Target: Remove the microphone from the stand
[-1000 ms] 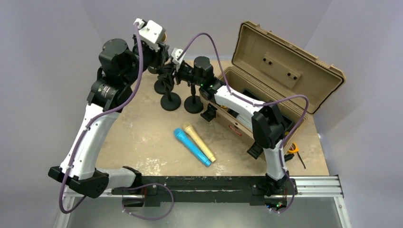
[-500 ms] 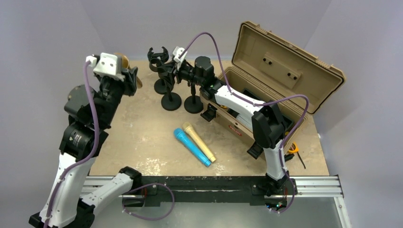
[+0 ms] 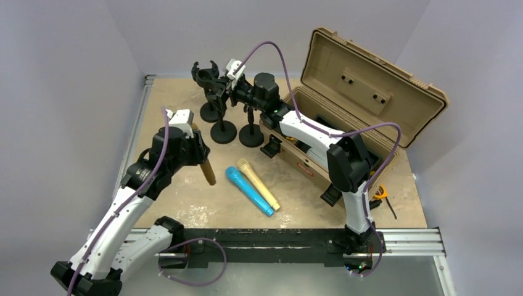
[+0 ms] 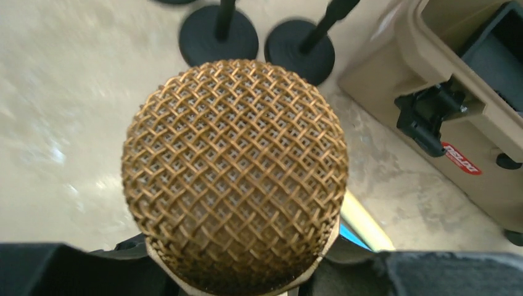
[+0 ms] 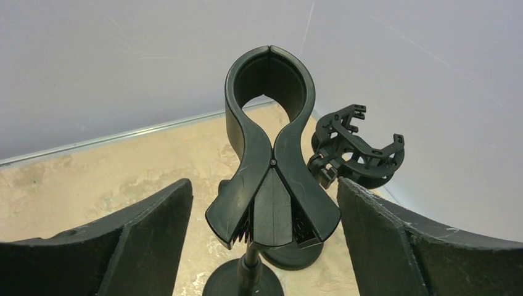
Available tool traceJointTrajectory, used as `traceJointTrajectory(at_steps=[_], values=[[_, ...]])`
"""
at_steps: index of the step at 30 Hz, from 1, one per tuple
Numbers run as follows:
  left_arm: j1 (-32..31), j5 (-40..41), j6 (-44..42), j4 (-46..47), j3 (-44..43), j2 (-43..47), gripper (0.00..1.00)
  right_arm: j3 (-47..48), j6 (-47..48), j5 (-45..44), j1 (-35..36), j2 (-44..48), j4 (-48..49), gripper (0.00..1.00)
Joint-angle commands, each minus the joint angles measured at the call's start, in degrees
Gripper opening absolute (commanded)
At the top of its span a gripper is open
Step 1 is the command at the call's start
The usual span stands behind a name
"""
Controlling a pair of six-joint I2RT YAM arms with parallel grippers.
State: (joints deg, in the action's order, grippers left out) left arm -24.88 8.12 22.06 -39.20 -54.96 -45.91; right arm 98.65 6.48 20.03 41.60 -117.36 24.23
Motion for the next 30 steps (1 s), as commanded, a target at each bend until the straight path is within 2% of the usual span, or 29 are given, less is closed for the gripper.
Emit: traceJointTrajectory(at_steps=[1,6,10,16,22,25,27,30], values=[[0.1,-4.6,17.2,-0.1,4.3,-1.3,0.0,0.7,-0.4,-0.8,0.0,4.4,2.0,0.87],[0.3,-6.4,31.8,-1.3,10.4,-3.0,0.0,-0.1,-1.1,-0.2,0.0,6.2,3.0,0.97],[0.3,-12.0,41.5,1.1,17.9,-4.6,0.0,-1.4,-2.1,0.3,0.0,7.8,4.8,0.99],[0.3,-14.2,47.3,5.3,25.0,-6.4,0.0,-2.7,-2.6,0.1,0.0,9.3,5.2,0.99],[0.2,-20.9,52.7,15.3,31.8,-12.1,0.0,-6.8,-2.6,-0.9,0.0,12.2,7.5,0.99],[0.2,-21.3,55.1,17.9,34.2,-13.2,0.01,-8.5,-2.5,-1.2,0.0,13.7,8.6,0.99],[0.2,-20.5,55.6,18.1,34.6,-12.7,0.1,-9.9,-2.3,-1.5,0.0,15.0,9.5,0.99],[0.2,-19.5,56.5,17.6,34.8,-12.3,0.34,-12.5,-2.1,-1.5,0.0,16.9,11.5,0.99]])
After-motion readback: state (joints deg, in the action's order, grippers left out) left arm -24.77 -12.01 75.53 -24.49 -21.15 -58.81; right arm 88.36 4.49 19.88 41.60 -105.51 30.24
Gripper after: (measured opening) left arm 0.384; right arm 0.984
